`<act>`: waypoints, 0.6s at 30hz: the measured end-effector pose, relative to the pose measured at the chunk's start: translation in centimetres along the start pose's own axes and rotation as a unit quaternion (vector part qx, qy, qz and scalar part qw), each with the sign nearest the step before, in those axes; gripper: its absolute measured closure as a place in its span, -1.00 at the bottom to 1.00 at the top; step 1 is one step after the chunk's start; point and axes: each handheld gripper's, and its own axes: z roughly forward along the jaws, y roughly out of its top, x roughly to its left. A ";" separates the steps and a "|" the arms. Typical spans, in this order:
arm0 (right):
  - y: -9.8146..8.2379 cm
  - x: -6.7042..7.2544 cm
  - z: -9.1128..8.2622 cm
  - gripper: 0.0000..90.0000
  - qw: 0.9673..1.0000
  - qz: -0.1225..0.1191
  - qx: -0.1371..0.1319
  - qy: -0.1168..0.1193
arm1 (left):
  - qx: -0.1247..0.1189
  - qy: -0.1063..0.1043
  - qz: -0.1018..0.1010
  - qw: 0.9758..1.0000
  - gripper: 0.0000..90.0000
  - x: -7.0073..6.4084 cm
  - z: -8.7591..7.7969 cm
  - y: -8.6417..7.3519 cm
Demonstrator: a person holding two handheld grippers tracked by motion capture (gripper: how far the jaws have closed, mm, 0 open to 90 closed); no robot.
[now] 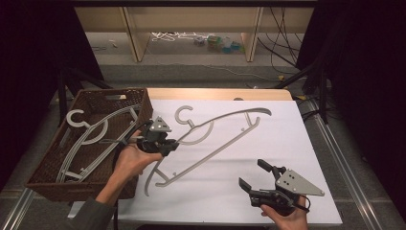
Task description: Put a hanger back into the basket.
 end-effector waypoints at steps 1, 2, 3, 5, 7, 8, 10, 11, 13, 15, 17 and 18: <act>0.0 0.0 0.0 -0.64 1.000 0.000 -0.001 -0.001 | -0.001 0.005 0.003 1.000 0.81 0.2 -0.5 0.2; 0.0 0.0 0.0 -0.64 1.000 0.001 -0.001 0.000 | -0.003 0.011 0.003 1.000 0.81 0.4 -1.1 0.3; 0.0 0.0 0.0 -0.64 1.000 0.000 -0.001 -0.001 | -0.007 0.013 0.003 1.000 0.81 0.6 -1.7 0.5; 0.0 0.0 0.0 -0.64 1.000 0.000 0.003 -0.005 | -0.013 0.026 0.013 0.999 0.81 1.2 -3.0 0.7; 0.0 0.0 0.0 -0.64 1.000 0.001 -0.001 -0.001 | -0.013 0.029 0.015 0.999 0.82 1.9 -4.2 0.8; 0.0 0.0 0.0 -0.64 1.000 0.001 0.001 -0.001 | -0.012 0.037 0.014 0.999 0.81 2.3 -4.7 0.8; 0.0 0.0 0.0 -0.64 1.000 0.001 0.005 -0.005 | -0.011 0.052 0.016 0.998 0.81 3.1 -5.6 0.8; 0.0 0.0 0.0 -0.64 1.000 0.001 0.005 -0.005 | -0.003 0.057 0.007 0.998 0.81 3.3 -6.1 0.7; 0.0 0.0 0.0 -0.64 1.000 0.000 0.003 -0.005 | -0.008 0.069 0.002 0.998 0.81 4.0 -6.8 0.6; 0.0 0.0 0.1 -0.64 1.000 0.002 0.001 0.002 | 0.000 0.072 0.002 0.997 0.81 4.7 -7.4 0.4; -0.1 0.0 0.2 -0.64 1.000 0.003 -0.002 0.001 | -0.008 0.075 -0.012 0.997 0.81 5.3 -7.8 0.2; -0.1 0.0 0.2 -0.64 1.000 0.005 -0.005 -0.001 | -0.007 0.077 -0.016 0.997 0.82 5.6 -8.0 0.1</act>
